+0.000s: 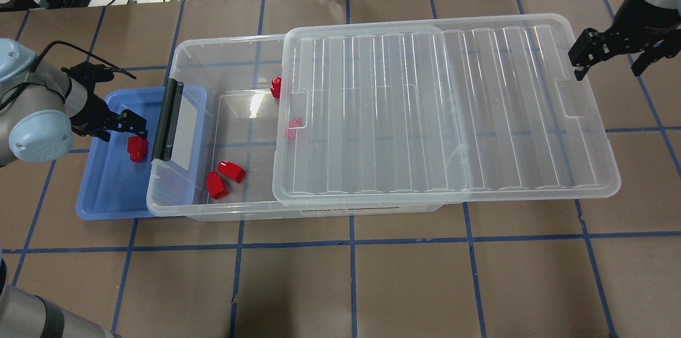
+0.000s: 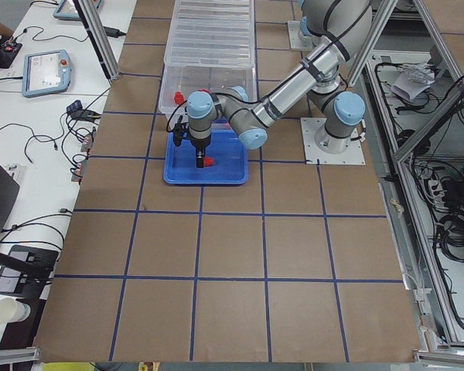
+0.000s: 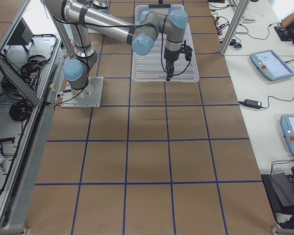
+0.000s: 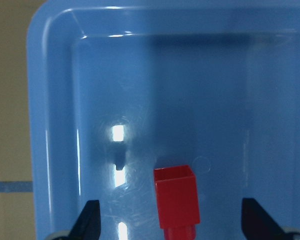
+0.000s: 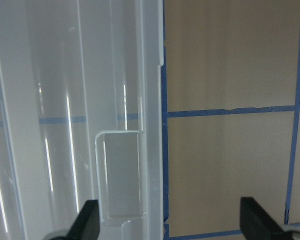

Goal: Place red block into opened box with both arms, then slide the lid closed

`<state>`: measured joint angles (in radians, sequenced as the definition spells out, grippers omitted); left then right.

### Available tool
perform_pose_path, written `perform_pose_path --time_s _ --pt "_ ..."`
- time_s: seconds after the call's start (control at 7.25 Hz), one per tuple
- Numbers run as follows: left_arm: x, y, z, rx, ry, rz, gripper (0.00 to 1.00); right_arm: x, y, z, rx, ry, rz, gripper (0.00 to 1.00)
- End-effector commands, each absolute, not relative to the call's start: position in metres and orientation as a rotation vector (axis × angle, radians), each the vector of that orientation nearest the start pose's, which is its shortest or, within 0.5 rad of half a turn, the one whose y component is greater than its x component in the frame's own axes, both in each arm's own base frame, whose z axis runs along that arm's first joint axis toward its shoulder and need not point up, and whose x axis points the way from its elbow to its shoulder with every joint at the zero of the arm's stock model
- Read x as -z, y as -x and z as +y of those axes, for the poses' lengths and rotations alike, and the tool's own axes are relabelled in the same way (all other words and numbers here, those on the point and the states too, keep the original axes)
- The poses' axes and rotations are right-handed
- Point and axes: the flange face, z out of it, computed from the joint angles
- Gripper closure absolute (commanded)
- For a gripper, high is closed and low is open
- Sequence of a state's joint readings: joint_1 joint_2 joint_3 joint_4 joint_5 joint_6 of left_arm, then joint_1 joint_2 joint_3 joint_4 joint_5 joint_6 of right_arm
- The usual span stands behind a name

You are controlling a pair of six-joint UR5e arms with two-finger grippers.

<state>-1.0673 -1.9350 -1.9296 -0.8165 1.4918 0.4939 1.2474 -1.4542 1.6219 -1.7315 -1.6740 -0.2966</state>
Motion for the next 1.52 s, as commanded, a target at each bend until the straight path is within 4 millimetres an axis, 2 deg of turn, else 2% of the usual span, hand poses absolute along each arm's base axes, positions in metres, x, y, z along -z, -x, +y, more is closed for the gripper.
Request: perform_pose_path --time_s 0.0,0.14,0.28,0.41,0.55,0.83,0.97,1.1,1.24,1.38 --pt "-0.180 -0.142 -0.546 0.069 0.017 3.203 0.12 -0.436 0.046 -0.545 -0.096 -0.044 3.169 0.00" --pt "-0.170 -0.146 -0.545 0.033 0.042 3.202 0.23 -0.429 0.044 -0.544 -0.119 -0.042 3.141 0.00" --pt "-0.155 -0.150 -0.538 -0.028 0.094 3.219 0.47 -0.428 0.046 -0.544 -0.125 -0.044 3.145 0.00" --pt "-0.165 -0.156 -0.542 -0.010 0.106 3.190 0.86 -0.429 0.051 -0.544 -0.124 -0.056 3.152 0.00" --pt "-0.181 -0.158 -0.548 0.014 0.094 3.148 0.97 -0.431 0.052 -0.544 -0.111 -0.059 3.156 0.00" --pt "-0.200 -0.157 -0.555 -0.017 0.097 3.159 0.99 -0.440 0.054 -0.540 -0.106 -0.058 3.190 0.00" --pt "-0.219 -0.156 -0.558 0.005 0.094 3.154 0.99 -0.450 0.056 -0.536 -0.096 -0.060 3.233 0.00" --pt "-0.256 -0.152 -0.564 -0.031 0.076 3.166 0.99 -0.450 0.055 -0.536 -0.093 -0.062 3.232 0.00" --pt "-0.308 -0.135 -0.577 -0.055 0.021 3.175 0.99 -0.456 0.054 -0.532 -0.076 -0.063 3.235 0.00" --pt "-0.360 -0.093 -0.594 -0.089 -0.057 3.180 0.99 -0.458 0.053 -0.530 -0.073 -0.063 3.235 0.00"
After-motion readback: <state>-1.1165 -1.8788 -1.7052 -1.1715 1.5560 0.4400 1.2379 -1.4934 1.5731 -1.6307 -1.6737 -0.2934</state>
